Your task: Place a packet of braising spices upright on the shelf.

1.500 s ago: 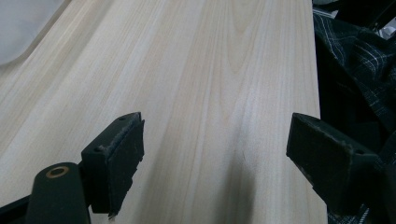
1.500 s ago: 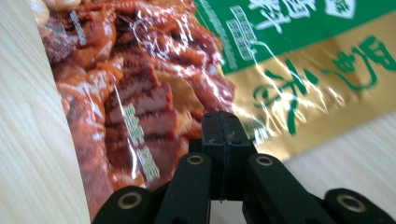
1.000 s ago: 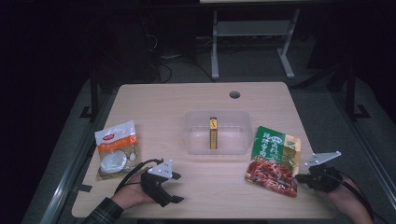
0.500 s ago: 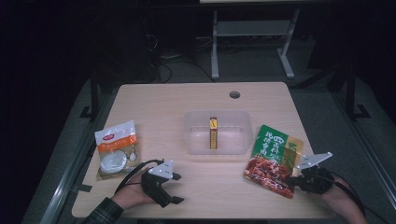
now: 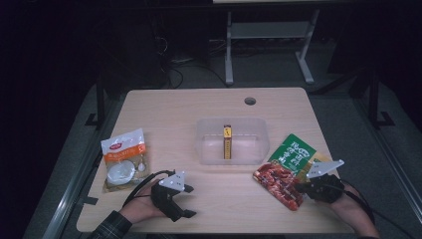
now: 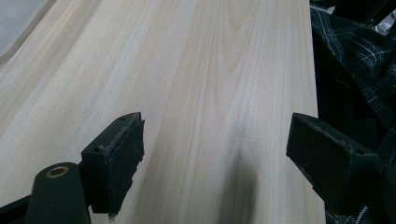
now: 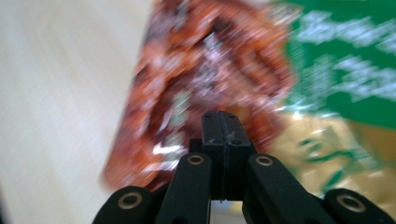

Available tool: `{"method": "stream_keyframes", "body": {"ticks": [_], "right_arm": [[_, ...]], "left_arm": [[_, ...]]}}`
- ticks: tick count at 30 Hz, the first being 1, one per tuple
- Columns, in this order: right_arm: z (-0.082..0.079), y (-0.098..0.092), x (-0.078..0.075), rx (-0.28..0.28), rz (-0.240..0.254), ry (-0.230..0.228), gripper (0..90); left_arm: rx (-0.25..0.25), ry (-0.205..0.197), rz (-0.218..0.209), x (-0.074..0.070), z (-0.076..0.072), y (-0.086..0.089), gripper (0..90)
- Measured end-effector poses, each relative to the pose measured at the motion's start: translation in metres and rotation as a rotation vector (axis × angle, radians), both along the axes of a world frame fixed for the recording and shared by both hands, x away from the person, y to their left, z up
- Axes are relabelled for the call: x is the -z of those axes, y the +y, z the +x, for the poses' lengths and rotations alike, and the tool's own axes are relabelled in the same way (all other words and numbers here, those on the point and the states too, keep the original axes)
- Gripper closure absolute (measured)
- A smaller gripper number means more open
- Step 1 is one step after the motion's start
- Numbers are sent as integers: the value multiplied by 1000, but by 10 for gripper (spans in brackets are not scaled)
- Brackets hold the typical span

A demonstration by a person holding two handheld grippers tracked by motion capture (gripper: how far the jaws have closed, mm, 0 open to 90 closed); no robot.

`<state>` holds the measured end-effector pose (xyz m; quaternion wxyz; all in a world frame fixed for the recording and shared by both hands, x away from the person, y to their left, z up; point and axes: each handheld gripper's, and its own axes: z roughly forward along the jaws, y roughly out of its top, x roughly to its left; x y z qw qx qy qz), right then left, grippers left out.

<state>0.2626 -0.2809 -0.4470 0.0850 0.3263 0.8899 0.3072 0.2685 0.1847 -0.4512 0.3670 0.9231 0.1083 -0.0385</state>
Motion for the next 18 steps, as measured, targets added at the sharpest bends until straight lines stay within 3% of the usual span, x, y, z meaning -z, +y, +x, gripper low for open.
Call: {"method": "stream_keyframes", "body": {"ticks": [2,3,4,8,11,18], "right_arm": [[9,-1,-4,56,-10,-34,900],[9,-1,-4,56,-10,-34,900],[22,-4,-6,115,-36,-75,900],[45,-8,-7,219,-46,-116,900],[63,-12,-6,284,-48,-133,900],[94,-33,3,403,-67,-117,900]], "left_arm": [[-1,-2,-7,0,0,0,184],[-1,-2,-7,0,0,0,184],[-1,-1,-8,0,0,-1,184],[0,-3,-5,1,1,-1,184],[1,-2,-5,0,0,0,185],[2,1,-2,0,0,0,185]]}}
